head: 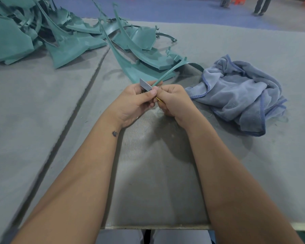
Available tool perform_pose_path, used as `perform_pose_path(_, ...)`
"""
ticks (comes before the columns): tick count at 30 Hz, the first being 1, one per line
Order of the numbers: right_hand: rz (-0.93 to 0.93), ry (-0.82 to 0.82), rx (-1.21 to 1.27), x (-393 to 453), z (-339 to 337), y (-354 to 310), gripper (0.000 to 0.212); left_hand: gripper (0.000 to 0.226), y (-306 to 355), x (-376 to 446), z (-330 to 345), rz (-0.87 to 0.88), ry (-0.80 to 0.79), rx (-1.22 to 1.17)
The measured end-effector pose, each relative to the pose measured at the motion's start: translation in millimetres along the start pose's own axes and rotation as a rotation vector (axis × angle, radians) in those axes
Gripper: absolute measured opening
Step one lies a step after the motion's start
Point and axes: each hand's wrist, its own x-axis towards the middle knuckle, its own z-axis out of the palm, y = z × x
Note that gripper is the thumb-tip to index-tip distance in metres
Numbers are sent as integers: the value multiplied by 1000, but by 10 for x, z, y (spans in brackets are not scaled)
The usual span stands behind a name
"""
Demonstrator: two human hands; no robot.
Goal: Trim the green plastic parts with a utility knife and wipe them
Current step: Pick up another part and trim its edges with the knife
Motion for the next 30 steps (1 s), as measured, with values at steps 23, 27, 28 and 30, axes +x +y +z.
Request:
perform_pose_path(23,-109,249,-199,60,78,82,47,14,-59,26,66,73,108,126)
perform_pose_path(27,-110,263,-207,67,83,100,44,11,-66,39,70,69,194,147)
perform_pose_path(28,-108,266,-203,72,80,102,43,10,-70,42,71,69,211,146)
perform_pose_path(30,-112,286,-184,80,79,108,42,6,-76,41,80,71,255,147)
